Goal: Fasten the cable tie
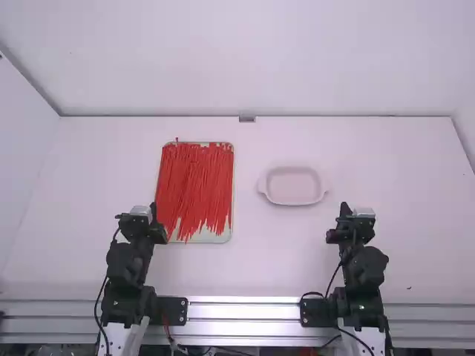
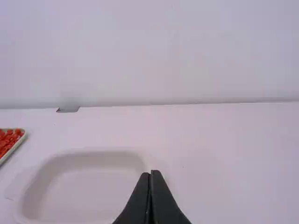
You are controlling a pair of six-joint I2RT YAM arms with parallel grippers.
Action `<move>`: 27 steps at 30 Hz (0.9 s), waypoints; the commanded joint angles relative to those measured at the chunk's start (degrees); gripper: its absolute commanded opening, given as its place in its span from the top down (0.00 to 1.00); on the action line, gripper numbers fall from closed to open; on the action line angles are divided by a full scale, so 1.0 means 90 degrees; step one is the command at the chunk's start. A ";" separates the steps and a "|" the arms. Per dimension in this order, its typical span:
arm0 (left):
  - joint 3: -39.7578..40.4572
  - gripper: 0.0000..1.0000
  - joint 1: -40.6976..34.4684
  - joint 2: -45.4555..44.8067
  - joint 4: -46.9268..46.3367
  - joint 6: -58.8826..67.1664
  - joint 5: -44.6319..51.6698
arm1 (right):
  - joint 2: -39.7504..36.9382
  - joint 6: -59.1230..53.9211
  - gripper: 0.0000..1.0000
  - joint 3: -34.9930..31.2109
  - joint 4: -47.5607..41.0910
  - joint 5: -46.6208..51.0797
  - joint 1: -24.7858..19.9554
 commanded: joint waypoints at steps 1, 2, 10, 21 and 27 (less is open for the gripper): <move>0.0000 1.00 0.0000 0.0000 0.0000 0.0000 0.0000 | 0.0000 0.0000 1.00 0.0000 0.0000 0.0000 0.0000; 0.0002 1.00 0.0000 0.0002 0.0002 0.0000 0.0001 | 0.0001 0.0001 1.00 0.0001 0.0002 -0.0001 0.0000; 0.0218 0.96 0.0000 0.0197 0.0004 -0.0011 0.0048 | 0.0207 0.0063 0.96 0.0190 0.0082 -0.0110 0.0018; 0.1506 0.84 -0.0002 0.1319 -0.0769 -0.0055 0.0094 | 0.1453 0.0058 0.84 0.1367 -0.0462 -0.0307 0.0134; 0.2327 0.75 0.0007 0.2215 -0.1255 -0.0089 0.0259 | 0.2462 0.0093 0.74 0.2203 -0.0979 -0.0368 0.0200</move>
